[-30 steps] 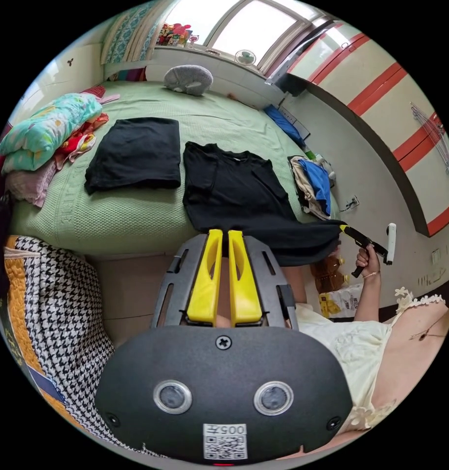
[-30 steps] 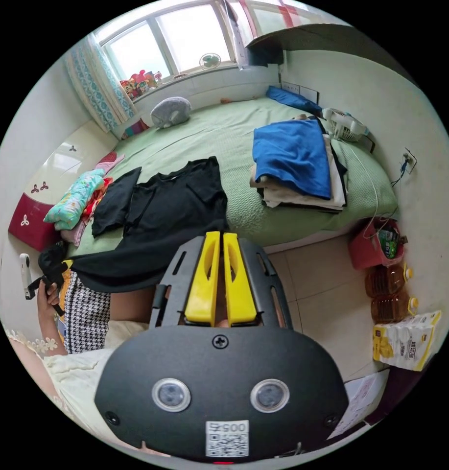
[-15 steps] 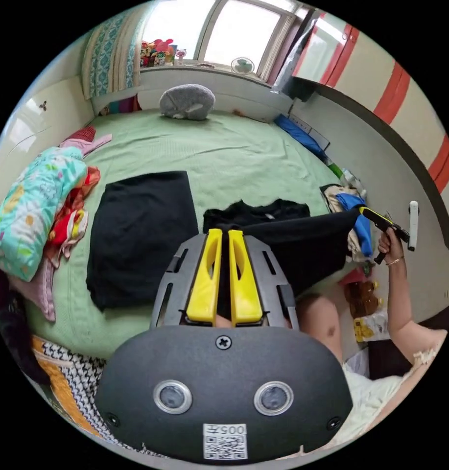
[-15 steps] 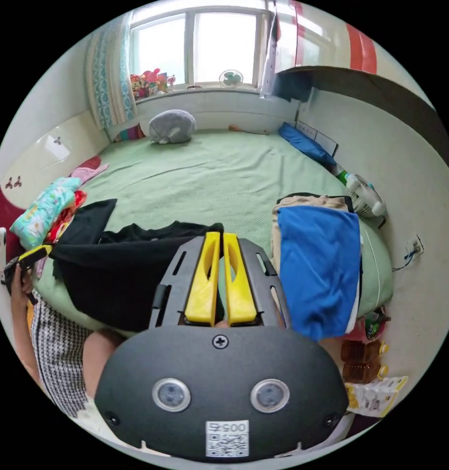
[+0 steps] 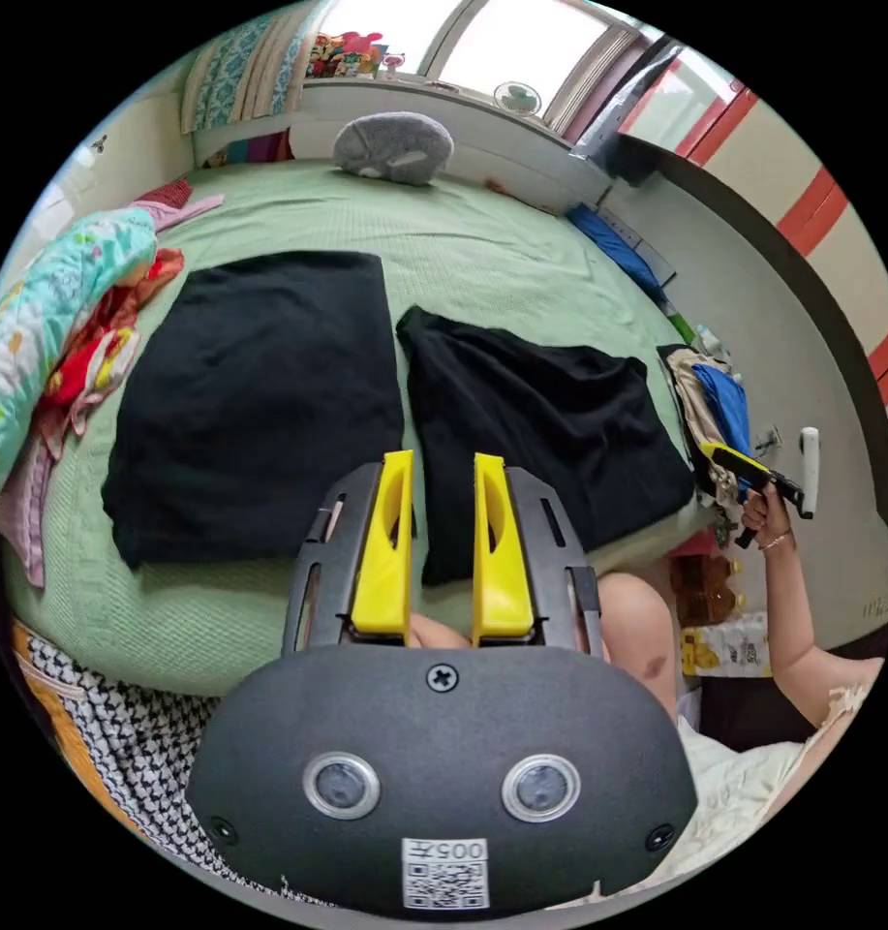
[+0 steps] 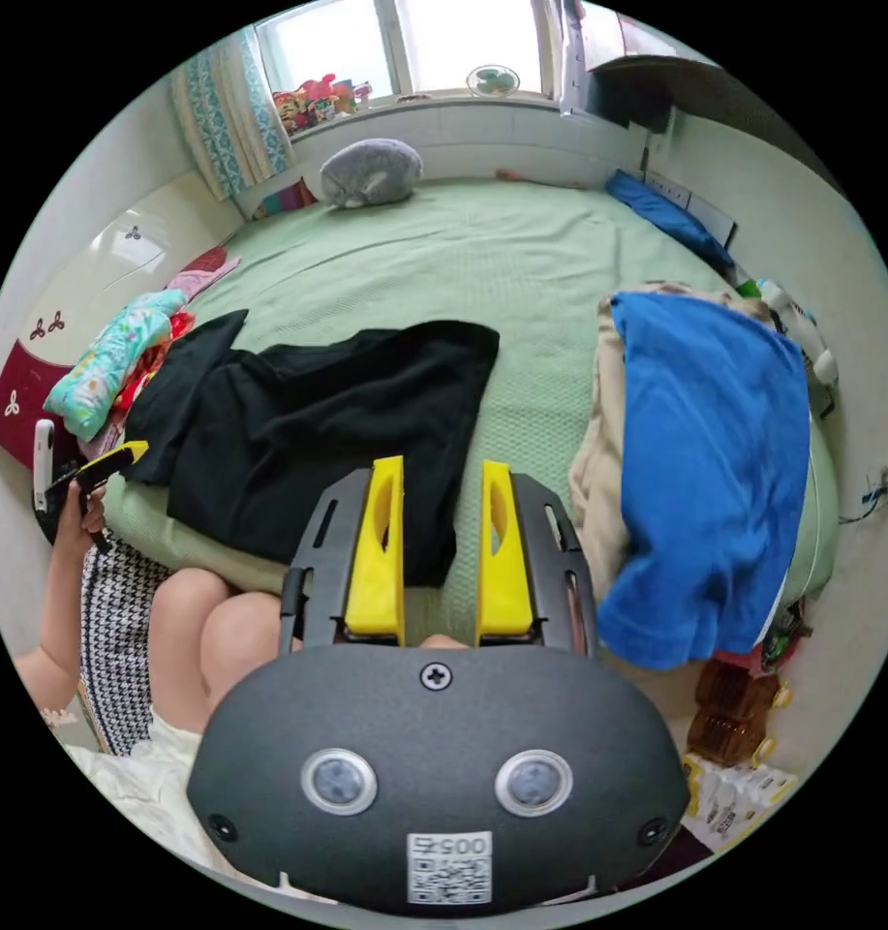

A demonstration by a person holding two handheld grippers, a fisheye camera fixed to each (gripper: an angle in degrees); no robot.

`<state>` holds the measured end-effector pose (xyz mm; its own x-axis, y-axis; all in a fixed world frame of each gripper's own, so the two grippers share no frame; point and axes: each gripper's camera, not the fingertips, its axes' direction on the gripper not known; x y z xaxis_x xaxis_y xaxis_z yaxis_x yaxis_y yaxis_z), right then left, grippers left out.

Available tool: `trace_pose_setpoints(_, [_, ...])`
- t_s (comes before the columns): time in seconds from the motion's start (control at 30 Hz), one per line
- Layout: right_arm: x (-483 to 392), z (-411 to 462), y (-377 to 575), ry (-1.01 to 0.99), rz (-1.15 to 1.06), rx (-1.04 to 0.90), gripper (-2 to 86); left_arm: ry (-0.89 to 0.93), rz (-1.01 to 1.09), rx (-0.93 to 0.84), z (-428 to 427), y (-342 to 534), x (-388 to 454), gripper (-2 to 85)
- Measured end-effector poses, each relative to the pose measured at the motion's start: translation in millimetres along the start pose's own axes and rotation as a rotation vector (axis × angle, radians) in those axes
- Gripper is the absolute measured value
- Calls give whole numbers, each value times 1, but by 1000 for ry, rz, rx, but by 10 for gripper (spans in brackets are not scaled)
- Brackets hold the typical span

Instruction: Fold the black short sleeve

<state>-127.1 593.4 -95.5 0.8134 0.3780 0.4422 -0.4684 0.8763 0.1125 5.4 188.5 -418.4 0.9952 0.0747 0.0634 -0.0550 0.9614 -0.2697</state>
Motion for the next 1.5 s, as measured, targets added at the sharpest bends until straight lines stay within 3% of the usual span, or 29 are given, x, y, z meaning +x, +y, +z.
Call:
trace_pose_setpoints(0.3, [1,42,0,-65,-18,-75,117,12,-35,-84,71,14,-9,128])
trace_pose_setpoints(0.47, [-14,49,-9,15,-33,-78,42,-54,-59,-78,85,14,-2,58])
trace_pose_setpoints(0.5, [-18,45,-10,59,-45,-64,4,-29,-60,-79,85,13,-1,39])
trace_pose_setpoints(0.63, [-16,20,-10,5,-87,2,-12,37,-41,-19,61,18,4,23])
trace_pose_setpoints(0.97, [16,18,34,-44,-1,4,-14,93,-32,-48,66,88,10,11])
trace_pose_setpoints(1.13, [36,53,55,-80,104,-70,-7,-117,-69,-94,93,126,13,-2])
trace_pose_setpoints(1.5, [9,12,-11,-55,-56,92,80,-86,51,65,85,70,58,42])
